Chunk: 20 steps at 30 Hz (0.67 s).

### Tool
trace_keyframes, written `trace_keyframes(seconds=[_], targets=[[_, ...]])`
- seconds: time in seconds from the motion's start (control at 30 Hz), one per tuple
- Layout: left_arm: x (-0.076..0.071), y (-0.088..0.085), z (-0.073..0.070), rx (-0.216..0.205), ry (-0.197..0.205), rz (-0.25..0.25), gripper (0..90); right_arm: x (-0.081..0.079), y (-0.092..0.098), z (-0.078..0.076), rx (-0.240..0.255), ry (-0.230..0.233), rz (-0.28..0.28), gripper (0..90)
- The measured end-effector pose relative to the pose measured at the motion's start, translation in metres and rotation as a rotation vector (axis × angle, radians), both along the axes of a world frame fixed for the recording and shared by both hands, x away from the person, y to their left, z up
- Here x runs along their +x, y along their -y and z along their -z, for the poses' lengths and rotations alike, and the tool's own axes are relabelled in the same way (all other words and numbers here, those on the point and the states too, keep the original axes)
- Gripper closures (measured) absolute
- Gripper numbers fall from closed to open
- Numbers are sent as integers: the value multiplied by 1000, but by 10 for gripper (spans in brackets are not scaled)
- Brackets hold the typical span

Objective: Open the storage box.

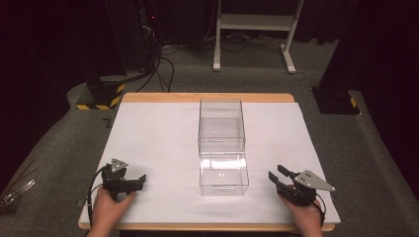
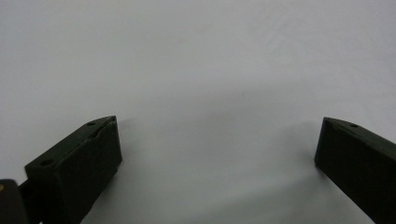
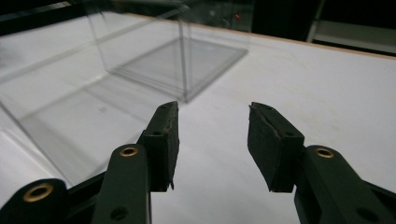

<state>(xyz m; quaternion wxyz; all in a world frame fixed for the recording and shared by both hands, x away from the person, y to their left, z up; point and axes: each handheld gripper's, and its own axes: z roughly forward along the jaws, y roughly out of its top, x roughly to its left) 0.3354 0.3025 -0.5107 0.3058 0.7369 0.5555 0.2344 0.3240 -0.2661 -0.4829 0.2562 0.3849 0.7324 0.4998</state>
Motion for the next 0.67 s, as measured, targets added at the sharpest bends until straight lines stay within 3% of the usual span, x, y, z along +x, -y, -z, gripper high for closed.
trace_keyframes(seconds=[0.2, 0.3, 0.5, 0.67], targets=[[0, 0, 0, 1, 0, 0, 6, 4, 10, 4, -79, -29, 80, 496], [0, 0, 0, 0, 0, 0, 6, 6, 17, 7, -147, -56, 153, 472], [0, 0, 0, 0, 0, 0, 6, 13, 19, 13, -179, -127, 188, 408], [0, 0, 0, 0, 0, 0, 6, 13, 18, 14, -181, -127, 187, 402]])
